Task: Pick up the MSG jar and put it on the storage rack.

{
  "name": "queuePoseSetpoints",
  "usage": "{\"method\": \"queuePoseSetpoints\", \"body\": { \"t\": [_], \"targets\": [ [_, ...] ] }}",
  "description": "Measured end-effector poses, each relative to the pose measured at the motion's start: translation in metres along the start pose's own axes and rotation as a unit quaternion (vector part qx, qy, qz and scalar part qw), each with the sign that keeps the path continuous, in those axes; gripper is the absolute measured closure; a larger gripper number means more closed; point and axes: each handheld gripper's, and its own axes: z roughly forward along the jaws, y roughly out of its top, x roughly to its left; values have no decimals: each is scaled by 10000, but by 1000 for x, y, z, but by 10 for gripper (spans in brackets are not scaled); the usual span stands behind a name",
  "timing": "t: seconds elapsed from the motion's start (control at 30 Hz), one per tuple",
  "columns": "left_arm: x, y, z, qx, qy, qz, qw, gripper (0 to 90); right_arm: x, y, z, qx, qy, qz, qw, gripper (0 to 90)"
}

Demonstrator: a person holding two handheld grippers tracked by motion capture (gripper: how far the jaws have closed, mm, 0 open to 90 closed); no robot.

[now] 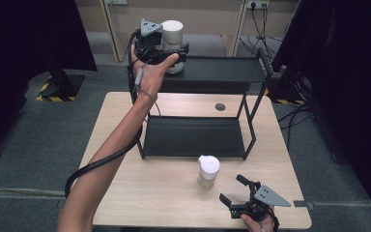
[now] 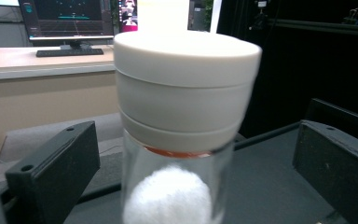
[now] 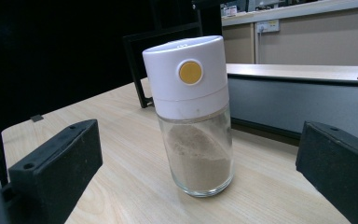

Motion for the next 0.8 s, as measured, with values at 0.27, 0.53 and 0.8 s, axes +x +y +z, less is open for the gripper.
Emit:
{"method": "queuePoseSetpoints", "body": {
  "t": [0.27, 0.53, 0.8],
  "targets": [
    [-3, -5, -13, 12, -56, 39, 10000, 0, 0, 0, -1, -12, -7, 10, 10000, 6],
    [-6, -15, -32, -58, -225, 24, 9997, 3, 0, 0, 0, -5, -5, 13, 10000, 6],
    [-8, -35, -50, -177, -486, 62, 9986, 7, 0, 0, 0, 0, -2, 9, 10000, 6]
  ]
}}
